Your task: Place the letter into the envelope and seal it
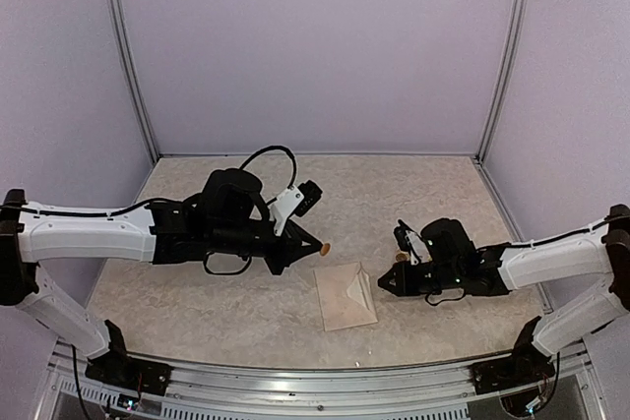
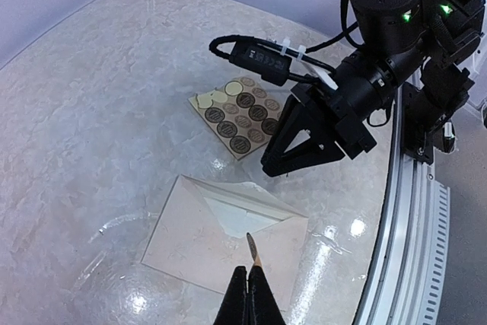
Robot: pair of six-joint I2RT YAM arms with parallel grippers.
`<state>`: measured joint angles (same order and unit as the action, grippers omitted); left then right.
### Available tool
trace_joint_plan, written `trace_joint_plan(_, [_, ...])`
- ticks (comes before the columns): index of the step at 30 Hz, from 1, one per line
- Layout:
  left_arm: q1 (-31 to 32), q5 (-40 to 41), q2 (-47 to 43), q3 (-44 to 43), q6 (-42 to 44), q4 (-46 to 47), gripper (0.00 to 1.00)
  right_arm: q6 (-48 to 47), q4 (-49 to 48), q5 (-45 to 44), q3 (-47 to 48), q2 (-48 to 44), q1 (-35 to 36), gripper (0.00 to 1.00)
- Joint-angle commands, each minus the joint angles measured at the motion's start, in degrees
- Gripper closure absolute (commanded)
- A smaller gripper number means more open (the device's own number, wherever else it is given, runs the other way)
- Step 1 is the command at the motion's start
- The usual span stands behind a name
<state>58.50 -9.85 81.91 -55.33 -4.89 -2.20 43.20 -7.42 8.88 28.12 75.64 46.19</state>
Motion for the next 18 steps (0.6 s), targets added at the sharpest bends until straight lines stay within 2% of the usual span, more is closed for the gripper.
trace_joint_plan(1, [-0.6, -0.4, 2.3, -3.0, 4.5, -0.4, 1.00, -1.2, -4.3, 3.6, 1.8, 4.7, -0.3, 0.88])
trace_joint_plan(6, [-0.8, -0.3, 4.5, -3.5, 6.4, -0.3, 1.00, -1.9, -7.4, 7.9, 3.5, 9.7, -0.1, 0.91])
trace_joint_plan(18, [-0.9, -1.2, 7.4, -3.1, 5.8, 1.1, 1.00, -2.1, -10.1, 10.5, 5.3, 15.3, 1.5, 0.92])
